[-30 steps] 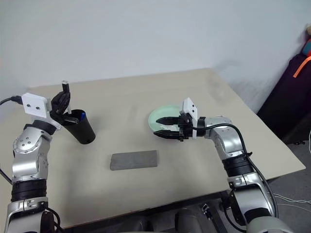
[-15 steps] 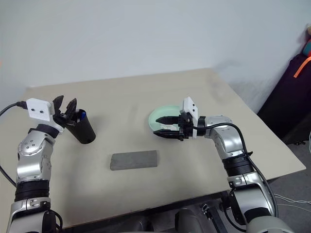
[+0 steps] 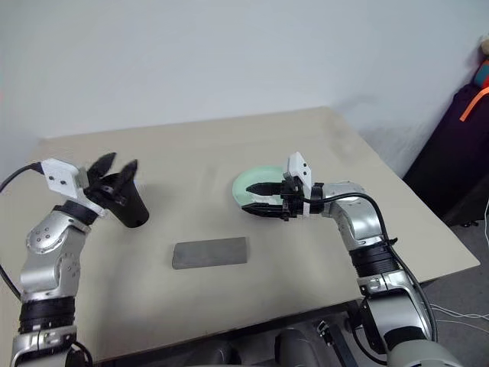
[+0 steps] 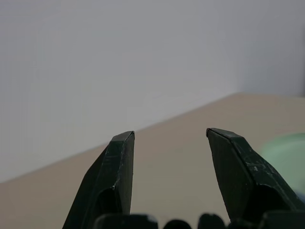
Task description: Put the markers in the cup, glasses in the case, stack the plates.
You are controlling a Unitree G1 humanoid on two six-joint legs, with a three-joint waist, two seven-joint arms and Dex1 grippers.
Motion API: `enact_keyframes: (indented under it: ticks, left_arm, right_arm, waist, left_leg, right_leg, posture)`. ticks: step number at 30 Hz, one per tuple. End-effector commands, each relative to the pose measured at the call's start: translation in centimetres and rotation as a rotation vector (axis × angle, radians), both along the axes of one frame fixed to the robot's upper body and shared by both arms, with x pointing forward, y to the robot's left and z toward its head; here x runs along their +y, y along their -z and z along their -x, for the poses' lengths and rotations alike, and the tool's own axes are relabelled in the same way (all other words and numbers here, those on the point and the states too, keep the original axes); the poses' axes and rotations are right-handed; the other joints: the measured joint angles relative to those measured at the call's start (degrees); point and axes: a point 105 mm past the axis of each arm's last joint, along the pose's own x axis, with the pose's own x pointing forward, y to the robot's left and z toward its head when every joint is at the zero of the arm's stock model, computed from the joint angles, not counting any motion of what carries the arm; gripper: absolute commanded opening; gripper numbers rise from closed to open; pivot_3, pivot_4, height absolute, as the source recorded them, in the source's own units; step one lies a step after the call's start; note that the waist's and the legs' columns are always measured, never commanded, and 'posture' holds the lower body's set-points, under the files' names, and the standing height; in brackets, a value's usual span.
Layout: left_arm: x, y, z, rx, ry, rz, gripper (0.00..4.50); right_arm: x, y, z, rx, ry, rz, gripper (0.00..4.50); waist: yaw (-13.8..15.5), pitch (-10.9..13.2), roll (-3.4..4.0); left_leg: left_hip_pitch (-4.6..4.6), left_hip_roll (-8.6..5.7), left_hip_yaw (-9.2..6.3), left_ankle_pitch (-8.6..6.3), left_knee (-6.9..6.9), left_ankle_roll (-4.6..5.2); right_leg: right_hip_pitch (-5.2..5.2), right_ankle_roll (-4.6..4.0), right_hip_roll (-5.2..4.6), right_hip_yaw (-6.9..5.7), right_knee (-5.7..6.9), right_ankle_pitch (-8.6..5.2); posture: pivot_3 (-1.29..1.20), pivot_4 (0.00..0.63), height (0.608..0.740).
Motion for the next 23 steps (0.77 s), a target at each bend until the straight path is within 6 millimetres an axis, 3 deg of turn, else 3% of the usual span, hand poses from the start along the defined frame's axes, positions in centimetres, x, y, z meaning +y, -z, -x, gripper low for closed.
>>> enact_keyframes:
  ticks: [1, 5, 10, 16, 19, 23]
  left_arm:
    - [-1.6, -0.3, 1.2, 0.023, 0.095, -0.033, 2.49]
    - [-1.7, 2.3, 1.4, 0.078, 0.080, -0.096, 2.49]
    - [-2.1, 3.5, 0.9, 0.086, 0.053, -0.128, 2.49]
    - [-0.2, 7.3, 0.9, 0.133, -0.088, -0.097, 2.49]
    - [-0.1, 7.5, 0.9, 0.117, -0.118, -0.061, 2.49]
    - [-0.5, 7.5, 0.8, 0.110, -0.115, -0.054, 2.49]
  right_arm:
    - [-0.7, -1.1, -0.8, -0.054, 0.046, -0.024, 2.58]
    - [-1.0, 0.1, -1.7, -0.043, 0.125, -0.006, 2.58]
    - [-2.3, 0.6, -2.5, -0.046, 0.188, -0.001, 2.58]
    - [-4.9, 2.7, -2.2, -0.017, 0.314, 0.017, 2.58]
    - [-5.9, 3.4, -2.1, -0.005, 0.365, 0.032, 2.58]
    - [-5.7, 3.6, -1.6, 0.006, 0.366, 0.022, 2.58]
  waist:
    - [0.0, 0.0, 0.00]
    - [0.0, 0.0, 0.02]
    - [0.0, 0.0, 0.02]
    - [0.1, 0.0, 0.05]
    - [0.1, 0.0, 0.03]
    - [0.0, 0.0, 0.03]
  left_leg:
    - [0.01, 0.01, -0.01, 0.01, 0.00, 0.00]
    - [0.07, 0.04, 0.00, 0.04, 0.02, -0.03]
    - [0.08, 0.03, 0.02, 0.09, 0.03, -0.05]
    - [0.08, 0.01, -0.03, 0.07, -0.05, -0.03]
    - [-0.01, -0.01, 0.00, 0.02, -0.05, 0.04]
    - [0.07, 0.03, 0.11, 0.03, -0.01, 0.04]
  right_leg:
    - [0.01, 0.00, 0.02, -0.01, 0.01, 0.00]
    - [0.06, -0.01, 0.08, -0.01, 0.04, -0.01]
    - [0.10, -0.02, 0.08, 0.00, 0.03, -0.01]
    - [0.08, -0.02, 0.05, 0.00, -0.02, -0.01]
    - [0.01, -0.02, 0.00, 0.03, -0.06, -0.01]
    - [0.08, -0.01, 0.02, 0.08, -0.03, -0.01]
  posture:
    - [0.00, 0.000, 0.740]
    - [0.00, 0.000, 0.740]
    - [0.00, 0.000, 0.740]
    - [0.00, 0.000, 0.740]
    - [0.00, 0.000, 0.740]
    - [0.00, 0.000, 0.740]
